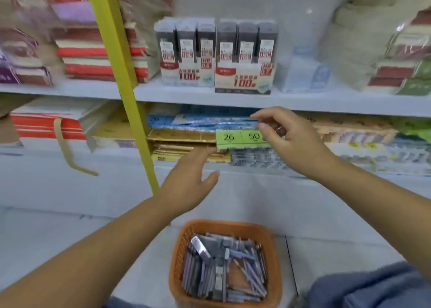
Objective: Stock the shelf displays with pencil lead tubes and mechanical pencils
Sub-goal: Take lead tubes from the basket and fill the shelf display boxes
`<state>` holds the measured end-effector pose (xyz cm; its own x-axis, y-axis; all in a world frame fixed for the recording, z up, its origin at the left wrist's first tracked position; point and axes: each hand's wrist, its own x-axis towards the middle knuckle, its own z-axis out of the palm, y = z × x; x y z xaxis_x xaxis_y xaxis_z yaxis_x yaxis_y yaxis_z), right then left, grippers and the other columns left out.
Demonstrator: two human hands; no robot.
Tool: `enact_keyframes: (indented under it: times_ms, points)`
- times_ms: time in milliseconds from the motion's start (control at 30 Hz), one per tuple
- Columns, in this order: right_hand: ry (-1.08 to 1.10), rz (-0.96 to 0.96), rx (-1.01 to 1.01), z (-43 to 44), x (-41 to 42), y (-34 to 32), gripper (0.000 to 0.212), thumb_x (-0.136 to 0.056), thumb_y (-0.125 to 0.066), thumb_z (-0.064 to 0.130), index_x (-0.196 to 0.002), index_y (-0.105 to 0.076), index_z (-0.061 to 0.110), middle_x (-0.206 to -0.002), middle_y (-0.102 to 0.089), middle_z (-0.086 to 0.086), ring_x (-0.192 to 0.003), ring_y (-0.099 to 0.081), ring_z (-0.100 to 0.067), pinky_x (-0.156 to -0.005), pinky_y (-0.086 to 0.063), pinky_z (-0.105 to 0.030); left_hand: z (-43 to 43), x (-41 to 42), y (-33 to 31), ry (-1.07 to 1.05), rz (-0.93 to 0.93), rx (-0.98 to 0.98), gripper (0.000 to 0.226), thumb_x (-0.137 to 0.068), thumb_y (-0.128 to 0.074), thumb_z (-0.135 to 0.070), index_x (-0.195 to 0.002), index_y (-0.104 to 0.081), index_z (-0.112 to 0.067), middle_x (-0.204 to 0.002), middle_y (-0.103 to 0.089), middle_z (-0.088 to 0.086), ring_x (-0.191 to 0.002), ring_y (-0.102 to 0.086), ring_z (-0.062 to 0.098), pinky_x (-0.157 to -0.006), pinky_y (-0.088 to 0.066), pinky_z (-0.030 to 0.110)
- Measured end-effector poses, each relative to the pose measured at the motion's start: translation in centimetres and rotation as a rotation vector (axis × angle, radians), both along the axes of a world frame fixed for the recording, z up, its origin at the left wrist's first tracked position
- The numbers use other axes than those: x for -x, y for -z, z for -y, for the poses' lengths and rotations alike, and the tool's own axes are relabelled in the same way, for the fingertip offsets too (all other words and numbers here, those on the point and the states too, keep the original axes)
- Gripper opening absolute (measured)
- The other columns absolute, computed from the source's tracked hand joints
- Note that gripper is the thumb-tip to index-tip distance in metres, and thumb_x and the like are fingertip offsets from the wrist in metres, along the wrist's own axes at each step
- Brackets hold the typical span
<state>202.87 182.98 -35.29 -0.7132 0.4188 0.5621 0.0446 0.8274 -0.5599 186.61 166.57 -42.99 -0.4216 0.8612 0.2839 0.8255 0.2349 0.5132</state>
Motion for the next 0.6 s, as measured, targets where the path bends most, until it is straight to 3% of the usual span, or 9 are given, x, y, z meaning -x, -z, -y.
enact_keyframes:
  times_ms: [133,267,367,500,600]
  points:
    - [0.055,0.494,0.336,-0.3,-2.0,13.2,0.023,-0.099,-0.051,0.021,-0.12,-0.059,0.027,-0.107,-0.057,0.005,-0.082,-0.054,-0.002,-0.065,-0.039,-0.012,3.0,0.4,10.0,0.033,0.124,0.42,0.057,-0.1,-0.058,-0.035,-0.151,-0.038,-0.018,-0.155,-0.04,0.007,-0.14,-0.041,0.024,-0.112,-0.032,0.032]
    - [0.179,0.785,0.581,0.1,-3.7,26.1,0.026,-0.098,-0.052,0.023,-0.122,-0.057,0.016,-0.116,-0.06,-0.007,-0.095,-0.058,-0.019,-0.075,-0.043,-0.026,3.8,-0.8,19.2,-0.036,0.337,0.548,0.046,-0.098,-0.061,-0.023,-0.141,-0.049,-0.01,-0.143,-0.051,0.015,-0.126,-0.053,0.032,-0.099,-0.039,0.03]
    - [0.228,0.927,0.717,0.9,-4.7,33.3,0.029,-0.099,-0.051,0.02,-0.122,-0.057,0.004,-0.114,-0.06,-0.022,-0.098,-0.06,-0.037,-0.085,-0.05,-0.043,3.9,-1.8,24.6,-0.072,0.463,0.615,0.028,-0.093,-0.064,-0.013,-0.12,-0.062,-0.01,-0.117,-0.064,0.016,-0.107,-0.062,0.034,-0.088,-0.046,0.031]
    - [0.249,0.999,0.775,1.6,-3.5,38.7,0.035,-0.097,-0.053,0.019,-0.132,-0.052,0.015,-0.124,-0.061,-0.014,-0.104,-0.062,-0.029,-0.083,-0.049,-0.034,3.8,-1.7,29.4,-0.153,0.535,0.643,0.027,-0.092,-0.064,-0.016,-0.117,-0.062,-0.005,-0.114,-0.063,0.013,-0.106,-0.06,0.033,-0.09,-0.048,0.041]
    - [0.258,0.94,0.612,1.4,-0.6,41.1,0.036,-0.095,-0.055,0.025,-0.13,-0.055,0.02,-0.13,-0.056,-0.008,-0.12,-0.052,-0.029,-0.095,-0.044,-0.036,3.0,-0.7,31.4,-0.263,0.59,0.617,0.037,-0.092,-0.066,-0.018,-0.127,-0.059,-0.008,-0.119,-0.064,0.011,-0.108,-0.061,0.03,-0.088,-0.048,0.035]
